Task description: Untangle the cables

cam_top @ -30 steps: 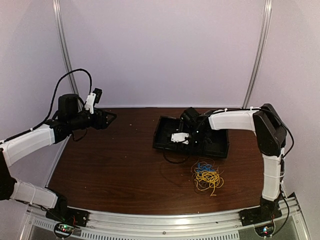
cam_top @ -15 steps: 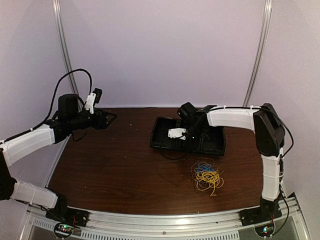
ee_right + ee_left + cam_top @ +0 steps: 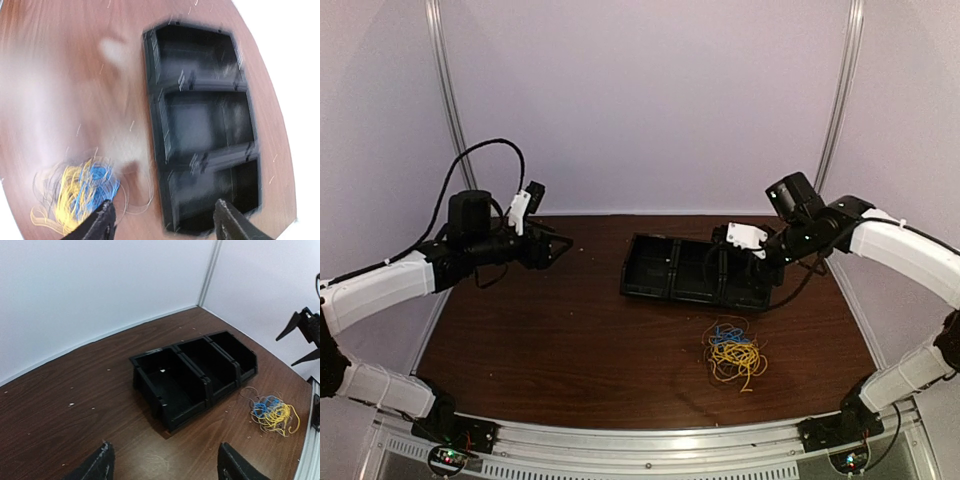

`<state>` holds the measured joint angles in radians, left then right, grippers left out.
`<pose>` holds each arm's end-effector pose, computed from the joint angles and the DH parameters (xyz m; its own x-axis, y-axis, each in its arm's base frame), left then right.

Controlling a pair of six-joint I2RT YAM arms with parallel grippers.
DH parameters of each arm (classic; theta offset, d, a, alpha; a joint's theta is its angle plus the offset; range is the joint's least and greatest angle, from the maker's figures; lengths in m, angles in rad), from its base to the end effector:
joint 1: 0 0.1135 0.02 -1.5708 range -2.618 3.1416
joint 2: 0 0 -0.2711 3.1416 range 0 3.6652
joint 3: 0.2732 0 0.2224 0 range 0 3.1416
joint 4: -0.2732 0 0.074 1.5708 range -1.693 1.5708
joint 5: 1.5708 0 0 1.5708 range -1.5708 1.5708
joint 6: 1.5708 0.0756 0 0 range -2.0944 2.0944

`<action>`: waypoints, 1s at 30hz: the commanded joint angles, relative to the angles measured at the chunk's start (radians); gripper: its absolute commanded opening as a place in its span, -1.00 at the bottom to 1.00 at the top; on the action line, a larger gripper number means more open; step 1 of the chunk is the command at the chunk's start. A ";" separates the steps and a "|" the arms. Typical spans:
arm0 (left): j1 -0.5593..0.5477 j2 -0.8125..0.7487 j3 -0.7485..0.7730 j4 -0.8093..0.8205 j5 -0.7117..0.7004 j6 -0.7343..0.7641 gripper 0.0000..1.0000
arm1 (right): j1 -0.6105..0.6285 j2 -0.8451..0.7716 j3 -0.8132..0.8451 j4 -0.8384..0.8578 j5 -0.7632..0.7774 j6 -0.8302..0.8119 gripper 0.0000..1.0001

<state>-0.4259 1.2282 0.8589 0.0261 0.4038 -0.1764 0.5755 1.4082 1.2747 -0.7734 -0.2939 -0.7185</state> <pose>0.2477 -0.1450 0.2992 -0.4275 0.0167 -0.9039 0.6520 0.6983 -0.2954 0.2285 0.1743 0.2967 -0.0559 -0.7873 -0.6141 -0.9398 0.2492 -0.2339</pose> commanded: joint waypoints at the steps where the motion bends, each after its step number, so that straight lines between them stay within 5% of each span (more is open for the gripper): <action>1: -0.206 -0.005 0.011 0.041 -0.091 0.009 0.52 | -0.056 -0.111 -0.238 -0.115 -0.016 -0.065 0.50; 9: -0.544 0.138 -0.094 0.259 -0.256 -0.126 0.56 | -0.071 -0.088 -0.427 0.014 -0.007 -0.092 0.61; 12: -0.587 0.173 -0.102 0.271 -0.266 -0.150 0.55 | -0.065 0.003 -0.422 0.072 -0.013 -0.095 0.69; 15: -0.591 0.142 -0.160 0.308 -0.287 -0.186 0.55 | -0.036 0.088 -0.398 0.096 -0.035 -0.098 0.96; 18: -0.590 0.068 -0.228 0.306 -0.372 -0.205 0.56 | 0.023 0.152 -0.371 0.108 -0.074 -0.098 0.92; 21: -0.591 -0.022 -0.272 0.275 -0.450 -0.226 0.57 | 0.104 0.224 -0.311 0.121 -0.081 -0.075 0.54; 27: -0.591 -0.171 -0.338 0.193 -0.563 -0.267 0.58 | 0.235 0.394 -0.073 0.122 -0.173 0.034 -0.88; 30: -0.591 -0.240 -0.356 0.133 -0.628 -0.286 0.59 | 0.302 0.453 0.039 0.123 -0.234 0.084 -1.00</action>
<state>-1.0172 1.0653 0.5293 0.2115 -0.1093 -0.4229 0.7982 1.8221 1.2118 -0.6708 -0.4259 -0.7151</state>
